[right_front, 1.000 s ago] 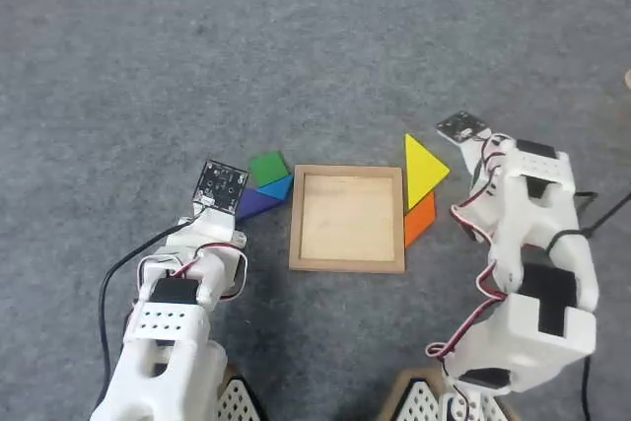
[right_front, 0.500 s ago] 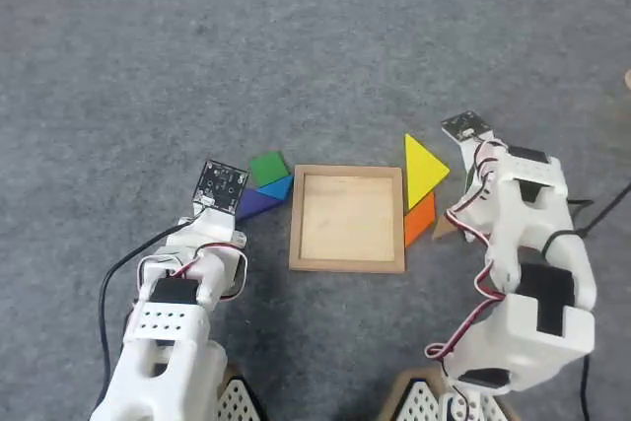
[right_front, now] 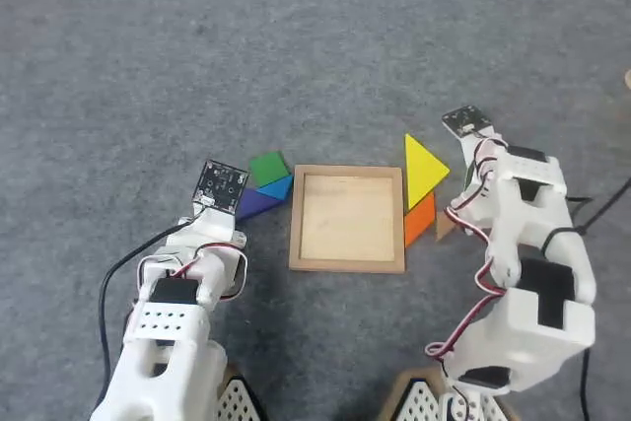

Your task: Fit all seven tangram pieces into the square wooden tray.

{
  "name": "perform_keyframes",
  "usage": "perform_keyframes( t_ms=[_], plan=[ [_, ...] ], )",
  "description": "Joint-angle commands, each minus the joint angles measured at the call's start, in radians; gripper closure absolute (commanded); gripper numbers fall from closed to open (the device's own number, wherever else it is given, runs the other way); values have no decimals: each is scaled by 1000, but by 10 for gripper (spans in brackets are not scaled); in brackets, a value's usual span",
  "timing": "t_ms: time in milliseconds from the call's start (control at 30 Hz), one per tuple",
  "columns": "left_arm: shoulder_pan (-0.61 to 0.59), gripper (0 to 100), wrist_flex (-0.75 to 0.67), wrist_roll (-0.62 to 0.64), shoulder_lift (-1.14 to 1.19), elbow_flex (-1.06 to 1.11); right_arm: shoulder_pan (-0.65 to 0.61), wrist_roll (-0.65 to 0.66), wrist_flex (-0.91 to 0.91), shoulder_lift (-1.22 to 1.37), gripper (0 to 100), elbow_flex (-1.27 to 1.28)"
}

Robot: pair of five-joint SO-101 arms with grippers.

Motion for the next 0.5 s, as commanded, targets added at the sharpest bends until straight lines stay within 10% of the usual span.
perform_keyframes(
  t_ms=[0, 467],
  plan=[
    [0, 986, -15, 2, 2, -42, 13, -12, 36, 24, 549, -63],
    [0, 986, -15, 2, 2, -42, 39, -5, 58, 27, 868, -71]
  ],
)
